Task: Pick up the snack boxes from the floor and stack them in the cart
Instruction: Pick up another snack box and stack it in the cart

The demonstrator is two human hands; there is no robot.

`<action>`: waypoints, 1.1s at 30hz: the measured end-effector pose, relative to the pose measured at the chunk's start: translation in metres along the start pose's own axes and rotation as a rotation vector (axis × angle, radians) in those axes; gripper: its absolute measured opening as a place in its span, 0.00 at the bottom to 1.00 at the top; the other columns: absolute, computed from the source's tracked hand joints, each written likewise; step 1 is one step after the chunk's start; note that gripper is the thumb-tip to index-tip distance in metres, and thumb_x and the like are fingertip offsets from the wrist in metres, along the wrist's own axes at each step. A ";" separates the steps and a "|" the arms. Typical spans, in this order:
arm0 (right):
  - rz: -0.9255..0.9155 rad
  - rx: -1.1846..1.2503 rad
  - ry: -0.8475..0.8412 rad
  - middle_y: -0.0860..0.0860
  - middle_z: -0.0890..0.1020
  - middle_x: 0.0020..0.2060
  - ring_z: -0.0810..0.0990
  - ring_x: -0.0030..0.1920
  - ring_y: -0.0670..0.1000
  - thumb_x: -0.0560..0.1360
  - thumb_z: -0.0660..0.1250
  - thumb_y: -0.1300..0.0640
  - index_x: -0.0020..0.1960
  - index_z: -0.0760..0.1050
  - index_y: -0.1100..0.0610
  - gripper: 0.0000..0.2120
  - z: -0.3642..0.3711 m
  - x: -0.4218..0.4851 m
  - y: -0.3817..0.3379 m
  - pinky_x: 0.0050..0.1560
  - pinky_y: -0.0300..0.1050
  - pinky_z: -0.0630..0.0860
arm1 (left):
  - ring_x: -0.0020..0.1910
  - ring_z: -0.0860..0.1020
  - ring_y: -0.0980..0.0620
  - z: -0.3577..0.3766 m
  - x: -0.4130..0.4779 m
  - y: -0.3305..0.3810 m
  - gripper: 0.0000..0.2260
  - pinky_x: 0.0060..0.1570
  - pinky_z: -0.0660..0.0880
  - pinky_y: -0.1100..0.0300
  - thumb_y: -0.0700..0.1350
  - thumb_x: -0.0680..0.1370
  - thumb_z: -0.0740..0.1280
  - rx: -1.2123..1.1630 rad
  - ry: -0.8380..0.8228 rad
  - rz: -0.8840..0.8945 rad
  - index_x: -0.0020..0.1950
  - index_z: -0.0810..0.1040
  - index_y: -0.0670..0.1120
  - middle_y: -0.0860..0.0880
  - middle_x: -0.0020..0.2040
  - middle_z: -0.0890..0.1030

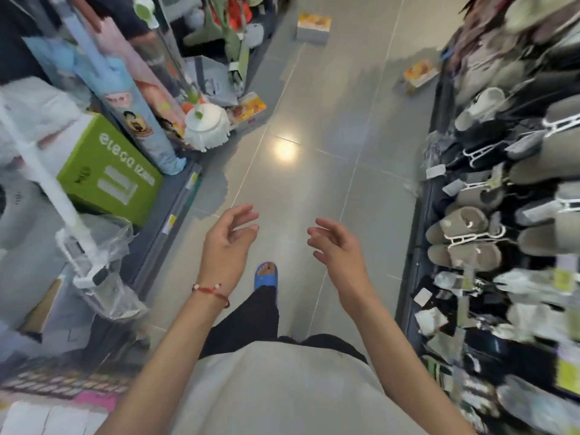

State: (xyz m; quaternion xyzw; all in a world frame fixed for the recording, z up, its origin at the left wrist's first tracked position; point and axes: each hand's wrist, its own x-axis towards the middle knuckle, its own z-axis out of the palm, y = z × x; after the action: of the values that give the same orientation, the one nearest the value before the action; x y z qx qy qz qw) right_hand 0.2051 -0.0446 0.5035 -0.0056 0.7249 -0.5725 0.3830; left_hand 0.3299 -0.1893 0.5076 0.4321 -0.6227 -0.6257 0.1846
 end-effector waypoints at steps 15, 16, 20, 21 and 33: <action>0.010 0.203 0.271 0.49 0.85 0.57 0.83 0.57 0.47 0.81 0.67 0.61 0.62 0.79 0.48 0.13 0.005 0.154 -0.129 0.59 0.44 0.79 | 0.55 0.82 0.55 0.074 0.221 0.106 0.14 0.57 0.76 0.58 0.36 0.80 0.67 0.143 -0.364 0.050 0.63 0.79 0.49 0.53 0.57 0.84; 0.017 0.218 0.285 0.49 0.85 0.57 0.83 0.57 0.47 0.81 0.67 0.62 0.62 0.79 0.49 0.12 0.002 0.167 -0.135 0.59 0.44 0.79 | 0.55 0.82 0.56 0.083 0.236 0.110 0.14 0.57 0.76 0.58 0.36 0.80 0.67 0.151 -0.380 0.047 0.63 0.79 0.49 0.53 0.57 0.84; 0.039 0.280 0.323 0.50 0.85 0.56 0.83 0.59 0.50 0.81 0.67 0.63 0.59 0.79 0.48 0.12 -0.017 0.225 -0.161 0.61 0.47 0.79 | 0.57 0.81 0.55 0.125 0.300 0.127 0.13 0.58 0.76 0.58 0.36 0.80 0.67 0.182 -0.417 0.030 0.63 0.79 0.48 0.53 0.56 0.84; 0.043 0.293 0.329 0.50 0.85 0.56 0.83 0.59 0.50 0.81 0.67 0.63 0.59 0.79 0.48 0.12 -0.023 0.242 -0.169 0.61 0.47 0.79 | 0.57 0.81 0.54 0.136 0.316 0.132 0.13 0.58 0.76 0.58 0.36 0.80 0.67 0.182 -0.423 0.021 0.63 0.79 0.48 0.53 0.56 0.84; 0.062 0.279 0.286 0.49 0.85 0.58 0.83 0.60 0.49 0.81 0.68 0.60 0.63 0.79 0.49 0.13 -0.113 0.455 -0.315 0.61 0.45 0.78 | 0.55 0.81 0.57 0.304 0.508 0.238 0.13 0.52 0.75 0.64 0.37 0.80 0.67 0.203 -0.481 0.013 0.61 0.79 0.52 0.55 0.56 0.84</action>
State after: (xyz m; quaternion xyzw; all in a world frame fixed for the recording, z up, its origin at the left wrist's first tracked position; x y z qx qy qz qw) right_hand -0.3156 -0.2631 0.5219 0.1514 0.6855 -0.6501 0.2907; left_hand -0.2610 -0.4289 0.5280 0.2833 -0.7110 -0.6435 -0.0091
